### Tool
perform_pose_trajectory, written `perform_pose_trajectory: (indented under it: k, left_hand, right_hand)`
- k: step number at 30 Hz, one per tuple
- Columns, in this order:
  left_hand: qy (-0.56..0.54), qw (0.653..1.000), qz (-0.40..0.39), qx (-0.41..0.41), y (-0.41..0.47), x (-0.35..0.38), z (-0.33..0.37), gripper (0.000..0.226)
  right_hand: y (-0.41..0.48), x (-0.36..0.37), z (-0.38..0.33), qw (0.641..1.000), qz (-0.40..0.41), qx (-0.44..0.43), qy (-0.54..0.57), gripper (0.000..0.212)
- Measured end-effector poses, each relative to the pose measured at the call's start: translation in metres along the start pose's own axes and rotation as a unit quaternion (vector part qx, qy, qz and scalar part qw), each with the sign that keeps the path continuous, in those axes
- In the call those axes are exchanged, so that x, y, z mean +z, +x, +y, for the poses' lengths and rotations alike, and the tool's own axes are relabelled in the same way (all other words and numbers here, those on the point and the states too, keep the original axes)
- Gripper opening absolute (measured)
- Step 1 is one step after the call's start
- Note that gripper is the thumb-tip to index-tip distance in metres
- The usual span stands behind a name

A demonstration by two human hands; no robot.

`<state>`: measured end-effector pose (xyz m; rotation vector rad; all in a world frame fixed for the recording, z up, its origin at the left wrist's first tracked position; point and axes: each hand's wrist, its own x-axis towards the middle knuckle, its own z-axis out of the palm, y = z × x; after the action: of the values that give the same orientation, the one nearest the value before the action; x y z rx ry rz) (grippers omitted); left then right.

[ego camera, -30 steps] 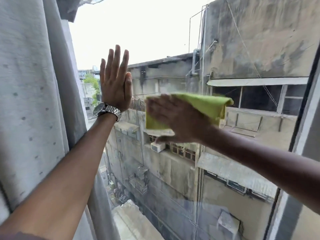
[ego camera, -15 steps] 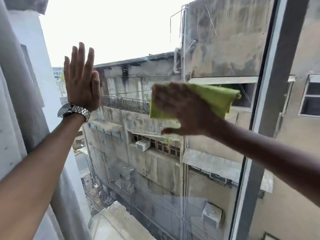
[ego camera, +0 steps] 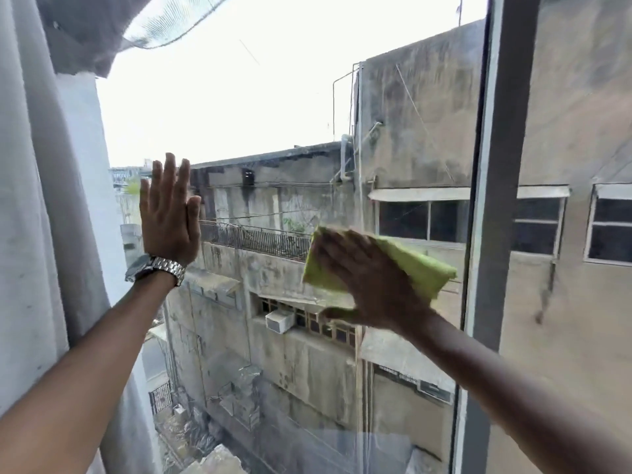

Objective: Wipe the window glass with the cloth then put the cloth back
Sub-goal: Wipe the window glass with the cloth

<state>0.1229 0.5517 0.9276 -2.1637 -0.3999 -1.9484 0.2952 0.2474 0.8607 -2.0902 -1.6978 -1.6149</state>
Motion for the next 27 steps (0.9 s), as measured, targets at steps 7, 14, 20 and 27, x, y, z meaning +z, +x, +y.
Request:
perform_pose_trajectory:
  k: [7, 14, 20, 27]
  left_hand:
    - [0.001, 1.000, -0.004, -0.020, -0.002, 0.000, 0.003, 0.056]
    - [-0.010, 0.999, 0.034, 0.002, -0.003, 0.011, -0.011, 0.054]
    - [-0.013, 0.999, 0.036, 0.004, -0.004, 0.007, -0.008, 0.053]
    - [-0.027, 0.999, 0.041, 0.009, -0.001, 0.011, -0.014, 0.053]
  right_hand:
    - [0.031, -0.017, 0.063, 0.992, 0.018, -0.093, -0.079, 0.090]
    - [0.108, -0.006, -0.008, 0.994, 0.092, 0.055, -0.007, 0.107]
    - [0.136, -0.017, 0.027, 0.951, -0.032, -0.280, -0.127, 0.094]
    - [0.179, -0.028, 0.005, 0.990, 0.128, 0.027, -0.045, 0.101]
